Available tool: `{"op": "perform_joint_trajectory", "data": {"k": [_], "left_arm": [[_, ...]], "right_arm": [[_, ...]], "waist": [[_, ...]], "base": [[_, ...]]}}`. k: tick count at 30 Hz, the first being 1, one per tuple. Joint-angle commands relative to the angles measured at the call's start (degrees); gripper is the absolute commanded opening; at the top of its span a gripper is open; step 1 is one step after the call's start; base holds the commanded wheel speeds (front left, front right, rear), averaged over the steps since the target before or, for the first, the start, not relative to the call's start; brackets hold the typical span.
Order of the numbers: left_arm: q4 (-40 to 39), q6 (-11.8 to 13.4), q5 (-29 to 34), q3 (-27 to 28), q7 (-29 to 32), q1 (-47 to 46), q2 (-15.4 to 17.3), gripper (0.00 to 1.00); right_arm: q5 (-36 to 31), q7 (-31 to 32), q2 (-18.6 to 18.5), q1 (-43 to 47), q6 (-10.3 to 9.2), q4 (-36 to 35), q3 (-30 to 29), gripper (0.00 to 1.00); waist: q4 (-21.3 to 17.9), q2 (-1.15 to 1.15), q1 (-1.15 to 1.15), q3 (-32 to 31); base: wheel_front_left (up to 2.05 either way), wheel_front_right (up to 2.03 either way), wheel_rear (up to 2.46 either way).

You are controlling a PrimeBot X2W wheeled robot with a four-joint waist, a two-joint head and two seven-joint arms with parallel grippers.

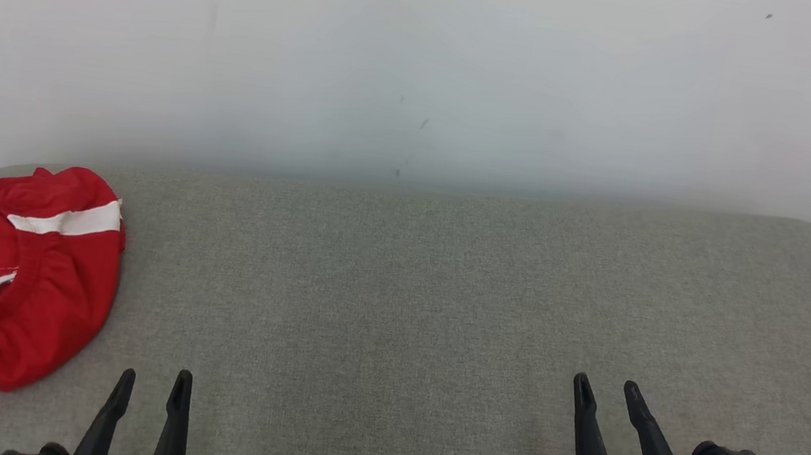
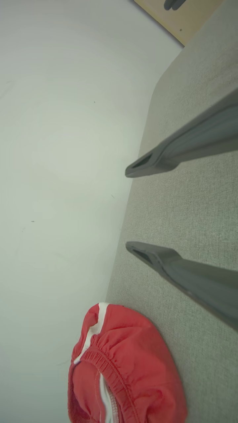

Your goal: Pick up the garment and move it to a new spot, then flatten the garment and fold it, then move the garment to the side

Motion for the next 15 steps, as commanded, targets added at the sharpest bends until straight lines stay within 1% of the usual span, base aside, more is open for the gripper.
{"op": "perform_joint_trajectory", "data": {"k": [1, 15], "left_arm": [[-0.4, -0.1, 2.3, 0.0, -0.6, 0.8, 0.3, 1.00], [-1.8, 0.8, 8.8, 0.7, -1.5, 1.9, 0.1, 1.00]], "right_arm": [[-1.9, -0.8, -0.2, 0.7, 0.01, -0.7, 0.6, 1.00], [-8.3, -3.3, 0.2, 1.9, 0.02, -1.1, 1.8, 1.00]], "waist": [[0.0, 0.00, 0.00, -0.3], [-0.2, 0.00, 0.00, -0.6]], "base": [[0.00, 0.00, 0.00], [0.00, 0.00, 0.00]]}}
